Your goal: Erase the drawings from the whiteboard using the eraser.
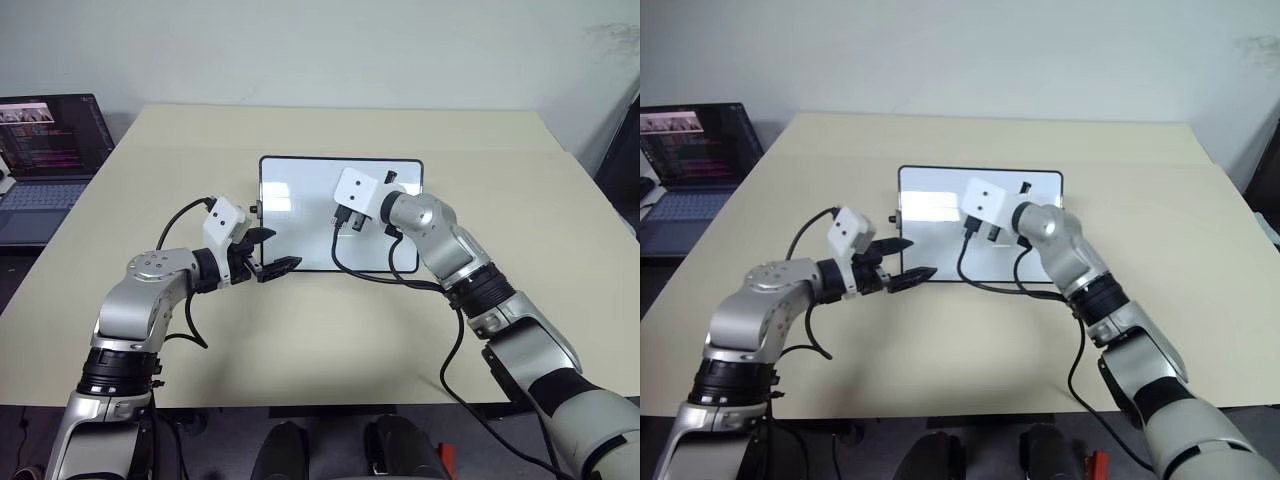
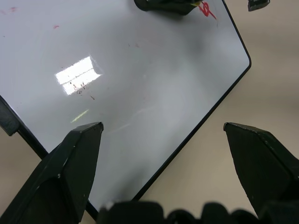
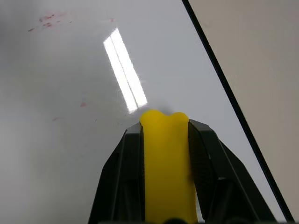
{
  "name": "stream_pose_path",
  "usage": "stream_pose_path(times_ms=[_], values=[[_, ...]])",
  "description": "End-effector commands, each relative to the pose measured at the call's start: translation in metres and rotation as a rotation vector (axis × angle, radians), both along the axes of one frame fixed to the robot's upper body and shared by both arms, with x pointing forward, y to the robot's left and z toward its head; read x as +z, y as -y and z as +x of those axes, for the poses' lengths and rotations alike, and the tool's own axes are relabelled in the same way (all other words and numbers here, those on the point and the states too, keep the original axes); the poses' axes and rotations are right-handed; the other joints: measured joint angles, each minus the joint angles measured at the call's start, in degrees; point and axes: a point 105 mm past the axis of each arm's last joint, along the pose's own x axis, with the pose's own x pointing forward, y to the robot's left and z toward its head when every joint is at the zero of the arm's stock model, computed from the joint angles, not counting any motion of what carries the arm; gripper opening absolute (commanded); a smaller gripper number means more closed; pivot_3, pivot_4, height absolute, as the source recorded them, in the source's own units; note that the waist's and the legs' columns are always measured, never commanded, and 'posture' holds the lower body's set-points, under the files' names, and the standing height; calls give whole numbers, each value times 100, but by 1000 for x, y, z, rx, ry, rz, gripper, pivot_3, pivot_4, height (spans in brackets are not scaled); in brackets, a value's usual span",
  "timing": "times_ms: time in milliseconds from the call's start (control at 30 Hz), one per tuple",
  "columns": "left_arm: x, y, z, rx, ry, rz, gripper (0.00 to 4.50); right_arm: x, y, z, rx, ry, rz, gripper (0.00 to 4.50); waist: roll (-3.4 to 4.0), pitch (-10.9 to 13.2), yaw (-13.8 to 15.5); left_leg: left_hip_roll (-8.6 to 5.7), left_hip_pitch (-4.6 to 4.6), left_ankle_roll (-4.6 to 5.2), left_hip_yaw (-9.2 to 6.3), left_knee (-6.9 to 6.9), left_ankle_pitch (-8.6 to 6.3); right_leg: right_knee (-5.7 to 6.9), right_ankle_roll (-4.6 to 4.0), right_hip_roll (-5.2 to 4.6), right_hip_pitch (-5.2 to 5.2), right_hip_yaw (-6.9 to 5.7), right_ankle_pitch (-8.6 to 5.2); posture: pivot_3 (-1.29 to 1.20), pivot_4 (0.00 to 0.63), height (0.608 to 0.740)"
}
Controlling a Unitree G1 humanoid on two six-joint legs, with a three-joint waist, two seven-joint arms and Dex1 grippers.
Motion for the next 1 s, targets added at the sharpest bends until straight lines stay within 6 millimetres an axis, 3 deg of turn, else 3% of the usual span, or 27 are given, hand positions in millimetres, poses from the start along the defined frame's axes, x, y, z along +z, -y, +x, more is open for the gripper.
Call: stream_pose_path(times_ms=[33, 167, 267, 467, 700, 833, 900, 1000], values=[[13, 4, 0, -19, 46, -15, 4500, -1, -11, -4, 36, -7, -22, 979, 0, 0, -15, 0, -6, 0, 1, 0, 0, 0, 0, 0, -6, 1, 0, 0, 150, 740], [13, 3, 0, -18, 45, -15, 4500, -37, -17, -20, 109, -153, -128, 979, 0, 0, -10, 1, -14, 0, -1, -3, -1, -1, 0, -1, -15, -1, 0, 0, 150, 740], [13, 3, 0, -16, 44, -16, 4500, -46, -15, -25, 119, -188, -155, 979, 0, 0, -5, 0, -13, 1, -2, -2, -1, 0, 0, -1, -14, -3, 0, 0, 150, 740], [12, 4, 0, -19, 40, -15, 4500, -9, -17, -6, 38, -34, -42, 979, 2, 1, -4, 1, -8, 1, -3, 1, 0, 4, 0, 0, -12, -3, 0, 0, 150, 740], [12, 5, 0, -26, 41, -16, 4500, -15, -23, -8, 55, -75, -32, 979, 2, 1, -3, 0, -12, 1, -2, -1, 0, -1, -1, 0, -12, -2, 0, 0, 150, 740], [13, 5, 0, -28, 42, -15, 4500, -39, -23, -22, 112, -200, -100, 979, 2, 1, -3, 1, -11, 1, -3, -2, 0, -1, -1, 0, -12, -4, 0, 0, 150, 740], [13, 5, 0, -28, 43, -16, 4500, -38, -21, -22, 105, -200, -76, 979, 2, 1, -3, 1, -11, 1, -4, -2, 0, -1, 0, 0, -12, -4, 0, 0, 150, 740], [13, 6, 0, -30, 45, -17, 4500, -15, -18, -17, 60, -156, 82, 979, 2, 1, -2, 0, -11, 1, -4, -1, 0, 1, 0, 0, -12, -4, 0, 0, 150, 740]])
